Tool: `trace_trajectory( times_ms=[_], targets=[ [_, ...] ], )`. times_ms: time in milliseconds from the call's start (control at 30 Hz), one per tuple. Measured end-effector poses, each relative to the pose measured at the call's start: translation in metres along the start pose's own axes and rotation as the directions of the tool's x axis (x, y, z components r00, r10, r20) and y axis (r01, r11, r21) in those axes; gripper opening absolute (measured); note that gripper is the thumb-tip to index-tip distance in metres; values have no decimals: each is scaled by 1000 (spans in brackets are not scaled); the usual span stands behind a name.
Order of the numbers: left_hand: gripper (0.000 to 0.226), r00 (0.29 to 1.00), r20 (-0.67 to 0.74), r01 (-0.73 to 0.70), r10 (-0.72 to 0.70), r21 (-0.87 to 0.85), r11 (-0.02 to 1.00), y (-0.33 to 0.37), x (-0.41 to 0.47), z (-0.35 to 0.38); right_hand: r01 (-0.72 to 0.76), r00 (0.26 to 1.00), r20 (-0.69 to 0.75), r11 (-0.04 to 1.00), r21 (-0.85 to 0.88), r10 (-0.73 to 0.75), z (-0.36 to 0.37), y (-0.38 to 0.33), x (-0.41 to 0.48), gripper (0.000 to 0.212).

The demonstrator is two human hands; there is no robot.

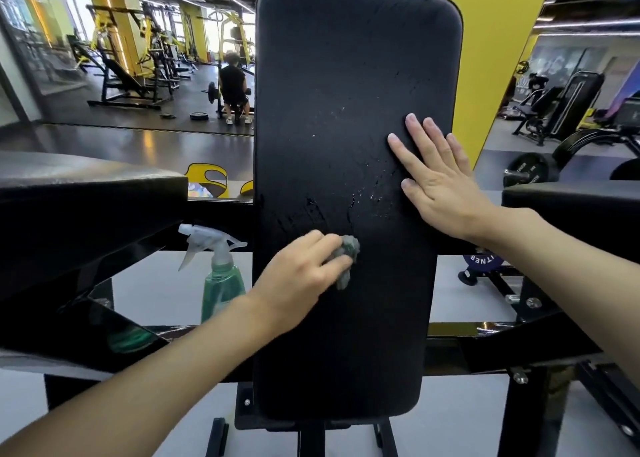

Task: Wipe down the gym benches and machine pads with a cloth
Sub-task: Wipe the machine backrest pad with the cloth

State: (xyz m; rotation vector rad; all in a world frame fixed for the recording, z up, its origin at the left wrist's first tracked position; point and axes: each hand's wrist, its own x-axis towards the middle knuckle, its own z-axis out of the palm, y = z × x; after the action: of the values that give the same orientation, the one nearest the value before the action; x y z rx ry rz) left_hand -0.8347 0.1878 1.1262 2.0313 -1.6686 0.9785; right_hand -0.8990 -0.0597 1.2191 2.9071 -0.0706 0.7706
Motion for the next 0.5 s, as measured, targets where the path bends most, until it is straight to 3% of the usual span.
trace_trajectory(
  times_ms=[67,100,233,333,400,467,500],
  targets=[
    [37,993,63,-99,96,41,994,-14,11,-10,8,1000,6,1000,23,-8,-4,0,-1,65],
    [35,996,56,-68,64,69,995,-23,21,-15,9,1000,0,1000,22,-9,-4,-1,-1,66],
    [45,958,-154,245,-241,12,969,-32,46,-14,54,998,44,997,-63,-52,-8,1,-4,68],
    [35,997,-27,69,-69,-1,998,-3,23,3,196,969,194,954,-228,-153,-17,15,-12,85],
    [40,994,76,-77,75,15,997,0,17,1,215,943,301,952,-216,-145,-23,18,-15,97],
    [41,993,80,-93,88,61,994,-14,32,-8,221,935,322,953,-209,-146,-21,17,-17,102],
    [40,999,35,-34,31,72,997,-21,43,-11,225,942,299,949,-219,-154,-19,16,-17,103]
  ],
)
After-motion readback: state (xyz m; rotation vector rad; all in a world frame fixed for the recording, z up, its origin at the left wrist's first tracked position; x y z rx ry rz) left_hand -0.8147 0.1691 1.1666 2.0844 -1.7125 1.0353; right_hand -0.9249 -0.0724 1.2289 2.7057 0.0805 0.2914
